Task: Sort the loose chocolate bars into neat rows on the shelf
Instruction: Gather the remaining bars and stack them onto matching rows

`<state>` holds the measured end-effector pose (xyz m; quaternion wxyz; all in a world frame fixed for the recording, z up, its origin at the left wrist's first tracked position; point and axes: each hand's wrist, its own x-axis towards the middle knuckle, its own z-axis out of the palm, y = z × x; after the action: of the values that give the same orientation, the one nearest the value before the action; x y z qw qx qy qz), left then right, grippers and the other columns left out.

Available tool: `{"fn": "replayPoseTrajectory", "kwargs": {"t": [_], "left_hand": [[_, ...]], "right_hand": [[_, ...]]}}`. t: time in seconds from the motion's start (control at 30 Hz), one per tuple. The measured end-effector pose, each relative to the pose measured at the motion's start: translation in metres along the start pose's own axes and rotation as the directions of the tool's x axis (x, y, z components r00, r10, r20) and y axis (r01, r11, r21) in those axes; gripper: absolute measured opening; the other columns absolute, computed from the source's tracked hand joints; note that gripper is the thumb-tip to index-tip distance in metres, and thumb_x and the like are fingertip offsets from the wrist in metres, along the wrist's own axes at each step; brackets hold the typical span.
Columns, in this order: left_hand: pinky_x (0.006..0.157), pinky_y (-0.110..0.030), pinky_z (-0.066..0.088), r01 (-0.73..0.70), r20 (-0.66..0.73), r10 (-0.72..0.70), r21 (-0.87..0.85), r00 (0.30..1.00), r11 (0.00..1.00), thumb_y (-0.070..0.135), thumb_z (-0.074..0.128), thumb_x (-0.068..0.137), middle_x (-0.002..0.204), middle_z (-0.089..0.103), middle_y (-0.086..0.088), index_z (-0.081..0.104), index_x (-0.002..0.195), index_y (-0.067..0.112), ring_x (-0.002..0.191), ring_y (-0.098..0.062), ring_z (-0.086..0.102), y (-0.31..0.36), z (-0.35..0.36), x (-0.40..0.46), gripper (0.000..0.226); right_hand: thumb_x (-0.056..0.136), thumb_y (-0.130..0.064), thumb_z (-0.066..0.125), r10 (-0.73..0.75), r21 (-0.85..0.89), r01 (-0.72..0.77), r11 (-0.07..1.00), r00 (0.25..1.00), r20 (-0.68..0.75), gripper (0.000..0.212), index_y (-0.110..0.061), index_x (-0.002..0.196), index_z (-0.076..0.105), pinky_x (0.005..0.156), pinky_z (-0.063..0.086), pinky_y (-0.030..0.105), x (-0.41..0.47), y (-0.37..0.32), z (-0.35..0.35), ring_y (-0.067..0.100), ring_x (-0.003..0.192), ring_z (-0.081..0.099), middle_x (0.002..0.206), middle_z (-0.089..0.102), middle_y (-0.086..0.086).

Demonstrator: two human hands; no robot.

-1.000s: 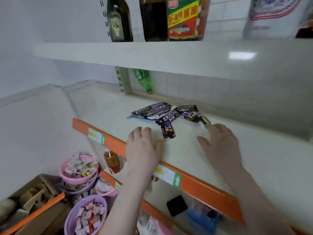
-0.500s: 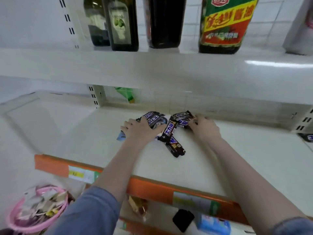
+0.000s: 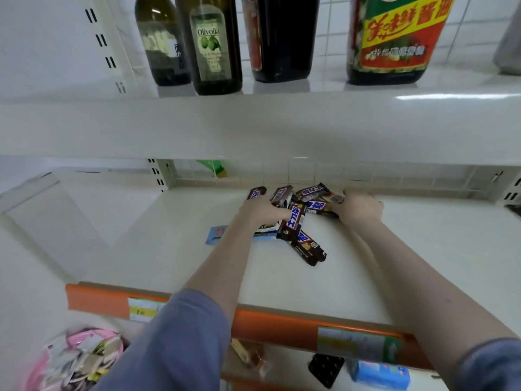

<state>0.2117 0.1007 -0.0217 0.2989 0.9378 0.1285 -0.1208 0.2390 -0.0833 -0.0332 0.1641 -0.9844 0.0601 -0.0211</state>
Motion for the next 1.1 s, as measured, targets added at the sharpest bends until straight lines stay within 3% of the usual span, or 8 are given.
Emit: {"fn": "replayPoseTrajectory", "kwargs": {"t": [0.1, 0.17, 0.27, 0.4, 0.47, 0.73, 1.0, 1.1], "left_hand": [[0.091, -0.036, 0.048, 0.005, 0.005, -0.004, -0.023, 1.0, 1.0, 0.049, 0.058, 0.056, 0.111, 0.061, -0.008, 0.053, 0.114, 0.016, 0.105, -0.026, 0.057, 0.007, 0.004, 0.001, 0.066], [0.098, -0.041, 0.044, 0.007, -0.031, -0.008, -0.026, 0.999, 1.0, 0.071, 0.055, 0.056, 0.128, 0.056, -0.007, 0.048, 0.129, 0.019, 0.114, -0.029, 0.053, 0.01, 0.008, 0.001, 0.09], [0.101, -0.045, 0.04, -0.023, -0.114, 0.038, 0.136, 0.993, 0.99, 0.081, 0.056, 0.057, 0.139, 0.047, -0.007, 0.031, 0.142, 0.014, 0.125, -0.032, 0.044, 0.013, 0.013, 0.0, 0.11], [0.081, -0.036, 0.049, -0.085, -0.064, 0.109, 0.299, 0.992, 0.95, 0.048, 0.065, 0.073, 0.121, 0.057, -0.012, 0.052, 0.117, 0.006, 0.103, -0.027, 0.058, 0.02, 0.013, -0.003, 0.062], [0.083, -0.037, 0.051, -0.101, -0.039, 0.123, 0.353, 0.992, 0.93, 0.034, 0.063, 0.076, 0.122, 0.056, -0.016, 0.057, 0.11, 0.002, 0.101, -0.027, 0.061, 0.026, 0.013, -0.007, 0.047], [0.085, -0.038, 0.05, -0.053, -0.157, 0.13, 0.423, 0.979, 0.905, 0.026, 0.064, 0.077, 0.13, 0.046, -0.013, 0.039, 0.132, 0.006, 0.108, -0.029, 0.053, 0.025, 0.027, -0.013, 0.063], [0.073, -0.032, 0.043, -0.038, -0.16, 0.103, 0.366, 0.982, 0.93, 0.023, 0.064, 0.079, 0.122, 0.04, -0.016, 0.038, 0.126, 0.009, 0.098, -0.028, 0.051, 0.021, 0.024, -0.041, 0.055], [0.059, -0.026, 0.035, -0.081, -0.181, 0.129, 0.25, 0.975, 0.965, 0.024, 0.06, 0.079, 0.1, 0.046, -0.009, 0.043, 0.105, 0.009, 0.078, -0.019, 0.046, 0.016, 0.019, -0.051, 0.035]], "right_hand": [[0.082, -0.048, 0.059, 0.011, 0.055, -0.013, 0.998, 0.999, 0.034, 0.037, -0.012, 0.091, 0.056, 0.082, 0.037, 0.032, 0.002, 0.002, -0.002, 0.031, 0.109, 0.051, 0.106, 0.062, 0.015], [0.078, -0.046, 0.064, -0.01, 0.13, 0.0, 0.992, 0.997, 0.078, 0.038, -0.011, 0.071, 0.05, 0.061, 0.037, 0.026, 0.001, 0.004, -0.003, 0.028, 0.085, 0.06, 0.077, 0.063, 0.011], [0.072, -0.037, 0.073, -0.039, 0.257, 0.001, 0.966, 0.989, 0.143, 0.038, -0.003, 0.084, 0.06, 0.053, 0.042, 0.027, -0.002, 0.006, -0.007, 0.025, 0.066, 0.057, 0.067, 0.059, 0.007], [0.068, -0.025, 0.079, -0.04, 0.383, -0.035, 0.923, 0.982, 0.187, 0.05, -0.002, 0.103, 0.053, 0.079, 0.052, 0.041, -0.006, 0.009, -0.01, 0.03, 0.09, 0.062, 0.091, 0.059, 0.011], [0.066, -0.021, 0.081, -0.046, 0.434, -0.072, 0.898, 0.966, 0.255, 0.049, -0.002, 0.101, 0.053, 0.084, 0.053, 0.044, -0.008, 0.012, -0.011, 0.031, 0.092, 0.063, 0.096, 0.062, 0.012], [0.064, -0.009, 0.076, -0.112, 0.474, -0.1, 0.875, 0.91, 0.4, 0.033, 0.001, 0.093, 0.063, 0.082, 0.053, 0.041, -0.03, 0.026, -0.024, 0.029, 0.086, 0.066, 0.095, 0.068, 0.019], [0.062, -0.007, 0.073, -0.137, 0.518, -0.093, 0.851, 0.911, 0.389, 0.043, 0.006, 0.101, 0.057, 0.067, 0.045, 0.035, -0.05, 0.035, -0.028, 0.026, 0.075, 0.055, 0.085, 0.056, 0.014], [0.061, -0.006, 0.071, -0.12, 0.59, -0.164, 0.791, 0.903, 0.412, 0.042, 0.006, 0.099, 0.059, 0.064, 0.043, 0.032, -0.053, 0.047, -0.028, 0.027, 0.073, 0.056, 0.084, 0.057, 0.015]]}}
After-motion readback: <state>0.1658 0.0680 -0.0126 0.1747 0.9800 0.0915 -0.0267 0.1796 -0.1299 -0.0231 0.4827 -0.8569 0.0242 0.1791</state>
